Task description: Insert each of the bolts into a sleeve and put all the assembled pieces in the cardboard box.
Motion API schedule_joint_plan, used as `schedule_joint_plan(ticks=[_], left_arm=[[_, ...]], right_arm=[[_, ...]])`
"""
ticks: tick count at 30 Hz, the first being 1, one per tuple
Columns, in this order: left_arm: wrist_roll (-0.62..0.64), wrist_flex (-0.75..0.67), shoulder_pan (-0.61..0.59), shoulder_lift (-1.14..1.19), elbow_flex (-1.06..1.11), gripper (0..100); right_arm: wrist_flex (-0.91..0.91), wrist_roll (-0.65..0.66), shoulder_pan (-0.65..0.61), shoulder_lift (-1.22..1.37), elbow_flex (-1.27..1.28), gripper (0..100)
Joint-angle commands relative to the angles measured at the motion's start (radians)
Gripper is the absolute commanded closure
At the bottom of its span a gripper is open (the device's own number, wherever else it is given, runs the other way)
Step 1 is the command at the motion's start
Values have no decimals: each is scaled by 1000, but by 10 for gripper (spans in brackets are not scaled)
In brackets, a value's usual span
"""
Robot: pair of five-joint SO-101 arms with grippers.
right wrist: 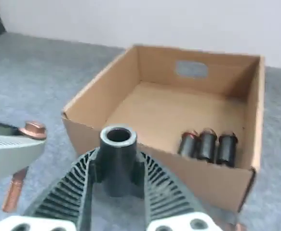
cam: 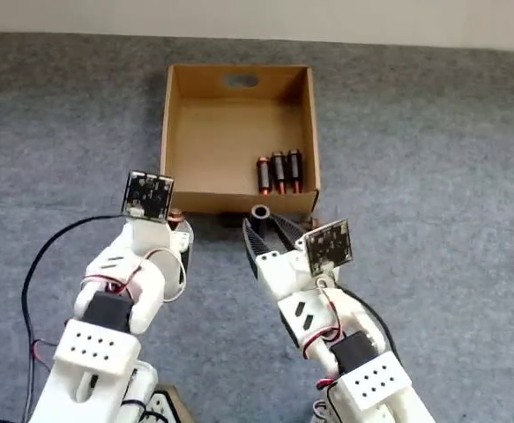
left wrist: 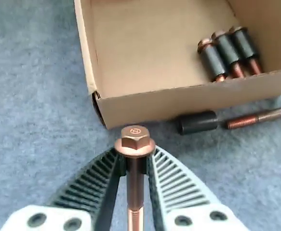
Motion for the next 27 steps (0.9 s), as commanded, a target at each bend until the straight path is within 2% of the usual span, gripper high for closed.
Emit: schedule_joint_plan(ticks=[1,12,17,27], left_arm=[[8,-58,-15,-88,30,992],[9,-57,-15,-260,68,992],[9,-55,-15,-259,-25,992],[9,-63,21,-257,-162,992]], right_arm=[[-56,-3,-19,-8,-1,990],[-58,-5,-25,-13,19,990],[-58,-5,-68,-12,42,990],[-58,-5,-68,-13,58,990]])
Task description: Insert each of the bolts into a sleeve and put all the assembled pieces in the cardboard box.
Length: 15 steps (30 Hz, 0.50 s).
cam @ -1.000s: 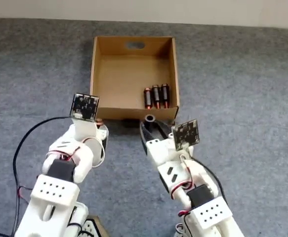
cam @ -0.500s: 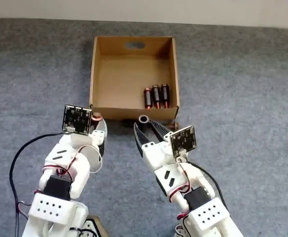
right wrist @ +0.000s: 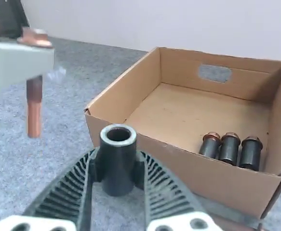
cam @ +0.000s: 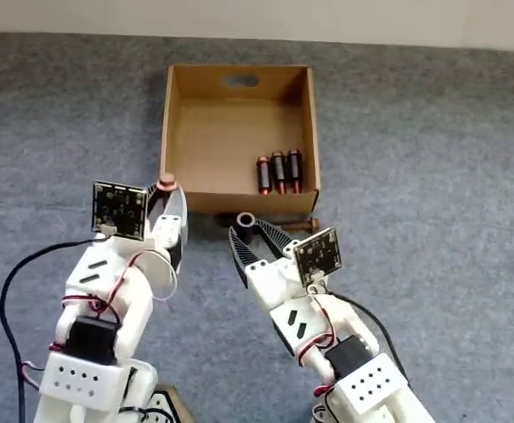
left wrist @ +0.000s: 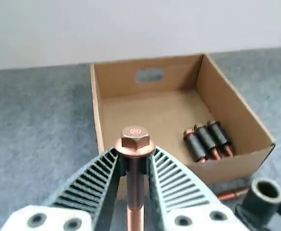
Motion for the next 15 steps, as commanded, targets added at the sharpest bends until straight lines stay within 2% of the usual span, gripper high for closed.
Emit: schedule_joint_plan(ticks=[1,8,15], left_arm=[[9,-26,39,-16,-99,992],[9,-49,211,-15,-186,992],[9,-328,305,-13,-79,992]], right_arm=[[-22,-5,-5,-13,12,990],[-22,-5,1,-13,13,990],[-22,-5,1,-13,13,990]])
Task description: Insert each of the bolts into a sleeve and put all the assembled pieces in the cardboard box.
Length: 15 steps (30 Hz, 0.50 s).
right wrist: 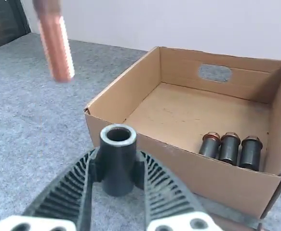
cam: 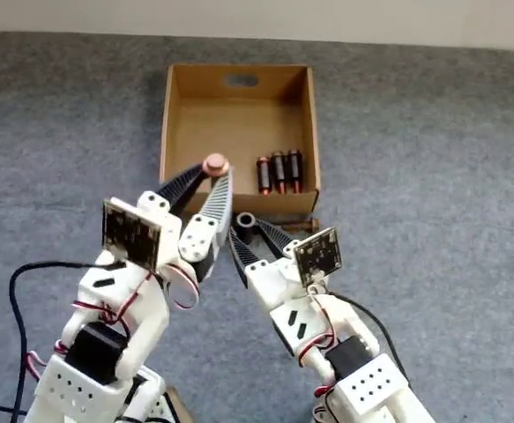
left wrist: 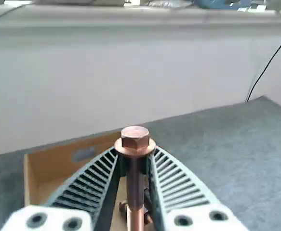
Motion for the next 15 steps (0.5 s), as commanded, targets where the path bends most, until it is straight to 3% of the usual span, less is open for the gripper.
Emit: schedule_joint_plan(ticks=[1,10,15], left_arm=[[9,-129,41,-12,24,992],[23,-146,71,-12,54,992],[184,-144,41,19,51,991]], right_arm=[[-22,-5,1,-13,13,990],[-22,-5,1,-13,13,990],[-22,-5,1,-13,12,990]])
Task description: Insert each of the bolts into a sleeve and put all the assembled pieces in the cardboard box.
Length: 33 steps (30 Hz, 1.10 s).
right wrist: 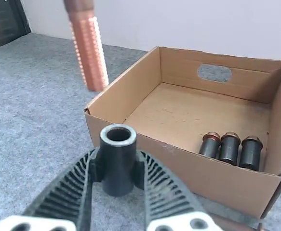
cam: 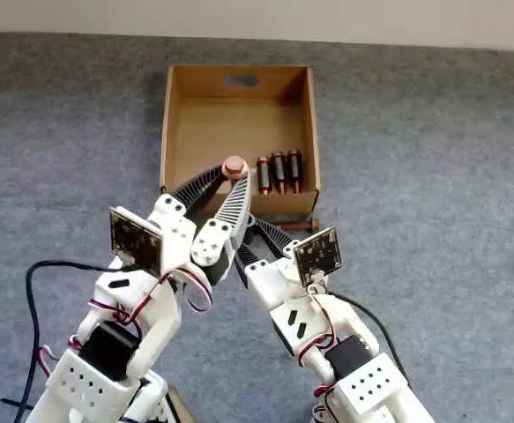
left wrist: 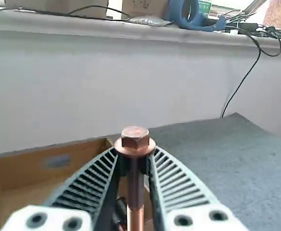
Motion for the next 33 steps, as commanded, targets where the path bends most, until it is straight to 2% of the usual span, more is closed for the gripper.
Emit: schedule_joint_plan(ticks=[1,5,9,17,26,33], left_arm=[[92,-31,-35,44,-21,991],[152,-32,-56,191,-54,991],[155,-28,-54,294,-113,991],[155,-23,-58,297,-114,991],[150,195,-53,303,-219,991],[149,207,-53,305,-225,991]], right_arm=[[-22,-5,1,-13,12,990],[-22,-5,1,-13,12,990],[-22,-5,1,-13,12,990],[-22,-5,1,-13,12,990],[-22,-3,1,-13,12,990],[-22,-3,1,-13,12,990]])
